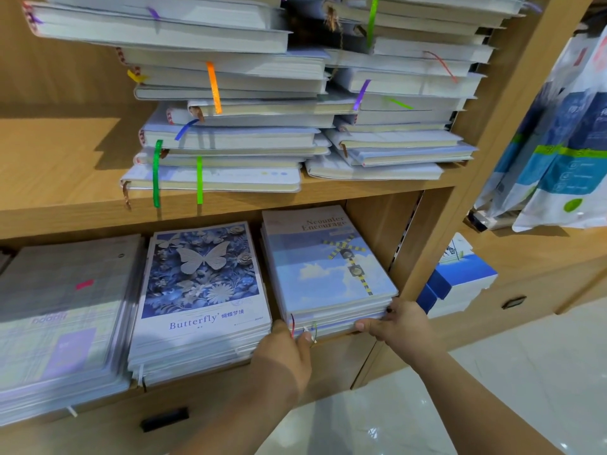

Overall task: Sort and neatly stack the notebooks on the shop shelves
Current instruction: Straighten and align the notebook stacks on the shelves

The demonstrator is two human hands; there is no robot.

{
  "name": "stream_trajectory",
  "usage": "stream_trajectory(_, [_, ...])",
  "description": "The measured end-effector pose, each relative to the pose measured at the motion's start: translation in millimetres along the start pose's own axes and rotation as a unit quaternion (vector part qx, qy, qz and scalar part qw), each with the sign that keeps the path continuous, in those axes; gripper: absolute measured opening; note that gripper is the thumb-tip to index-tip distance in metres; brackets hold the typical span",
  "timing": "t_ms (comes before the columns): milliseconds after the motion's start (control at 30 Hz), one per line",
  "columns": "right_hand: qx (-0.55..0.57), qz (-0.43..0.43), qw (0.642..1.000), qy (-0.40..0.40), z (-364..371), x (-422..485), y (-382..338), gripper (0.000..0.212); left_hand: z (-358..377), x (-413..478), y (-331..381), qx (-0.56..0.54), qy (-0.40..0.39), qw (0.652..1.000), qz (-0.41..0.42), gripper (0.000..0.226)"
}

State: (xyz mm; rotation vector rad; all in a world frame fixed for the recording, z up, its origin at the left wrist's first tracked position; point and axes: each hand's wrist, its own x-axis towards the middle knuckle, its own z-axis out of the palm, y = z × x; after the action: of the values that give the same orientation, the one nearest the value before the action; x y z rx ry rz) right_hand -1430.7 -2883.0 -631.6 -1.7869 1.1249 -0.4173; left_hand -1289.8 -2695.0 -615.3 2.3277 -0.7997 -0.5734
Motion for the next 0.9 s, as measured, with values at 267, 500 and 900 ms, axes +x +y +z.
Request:
stream_trajectory(267, [-0.016,-0.002,1.0,0.0,-3,-1,-2,0.038,-7,0,-5,0.03,-0.026,0.999,0.023,0.04])
stream_trajectory(500, [-0.049,-0.062,0.997,-0.014,-23,-21,-24,0.042,-37,-4,3,0.068,0.045,0.992,0.101,0.04])
stream_trajectory(900, [-0.075,-0.075,0.994,-0.011,-26,-19,-38,0.025,-46,8,6,0.053,0.07,0.989,0.118,0.039])
